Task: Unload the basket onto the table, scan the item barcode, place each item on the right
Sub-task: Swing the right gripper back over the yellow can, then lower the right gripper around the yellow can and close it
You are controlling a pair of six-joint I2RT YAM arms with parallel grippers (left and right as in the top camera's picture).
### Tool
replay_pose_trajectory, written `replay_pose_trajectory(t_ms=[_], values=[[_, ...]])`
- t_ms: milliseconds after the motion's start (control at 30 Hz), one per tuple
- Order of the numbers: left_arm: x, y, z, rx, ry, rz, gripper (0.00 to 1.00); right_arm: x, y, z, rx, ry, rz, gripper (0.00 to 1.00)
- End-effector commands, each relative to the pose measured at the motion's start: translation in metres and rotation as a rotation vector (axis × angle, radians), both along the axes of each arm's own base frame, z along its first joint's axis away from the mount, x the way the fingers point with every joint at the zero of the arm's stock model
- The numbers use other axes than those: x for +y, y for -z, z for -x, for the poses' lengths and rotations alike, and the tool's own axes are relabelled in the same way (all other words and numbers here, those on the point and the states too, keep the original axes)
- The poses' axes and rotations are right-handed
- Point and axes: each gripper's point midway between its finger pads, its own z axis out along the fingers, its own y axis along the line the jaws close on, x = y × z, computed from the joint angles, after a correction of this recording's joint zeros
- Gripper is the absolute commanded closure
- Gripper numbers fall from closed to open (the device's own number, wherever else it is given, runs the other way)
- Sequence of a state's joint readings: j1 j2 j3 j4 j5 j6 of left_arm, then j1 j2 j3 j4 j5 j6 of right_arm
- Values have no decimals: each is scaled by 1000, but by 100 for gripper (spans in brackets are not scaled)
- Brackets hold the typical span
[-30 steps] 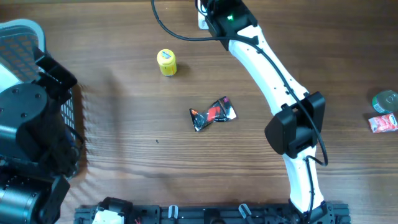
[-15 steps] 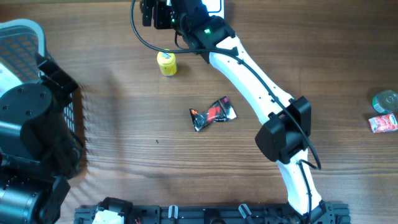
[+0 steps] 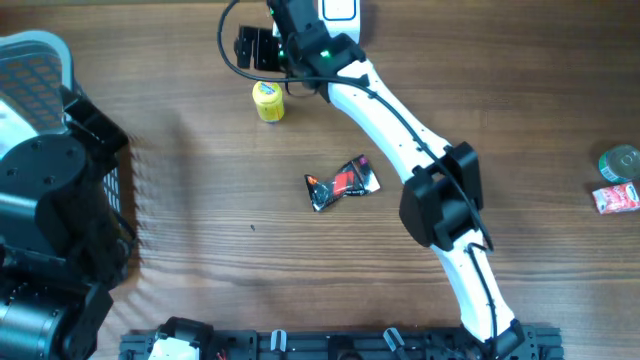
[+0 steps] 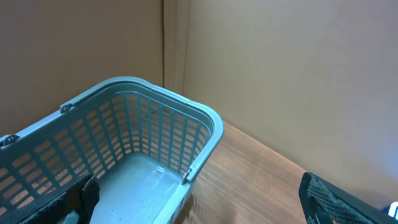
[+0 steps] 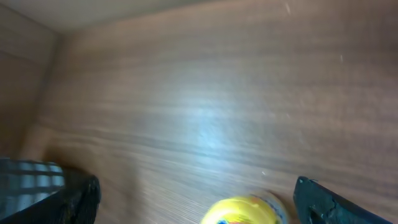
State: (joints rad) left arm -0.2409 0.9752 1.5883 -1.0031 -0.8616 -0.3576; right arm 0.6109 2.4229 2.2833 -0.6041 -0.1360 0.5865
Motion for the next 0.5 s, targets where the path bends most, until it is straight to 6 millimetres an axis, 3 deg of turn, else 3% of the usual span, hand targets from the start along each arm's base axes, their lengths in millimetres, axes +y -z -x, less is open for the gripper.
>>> replay_pose_trajectory(t_ms=[0, 233, 467], values=[[-2, 1, 0, -9, 10, 21, 0, 8, 21, 9, 48, -6, 23, 0], [-1, 3, 1, 4, 10, 18, 0, -12, 49, 26, 111, 58, 187, 1], [-3, 9, 2, 17, 17, 37, 0, -13, 59, 36, 154, 138, 209, 1]])
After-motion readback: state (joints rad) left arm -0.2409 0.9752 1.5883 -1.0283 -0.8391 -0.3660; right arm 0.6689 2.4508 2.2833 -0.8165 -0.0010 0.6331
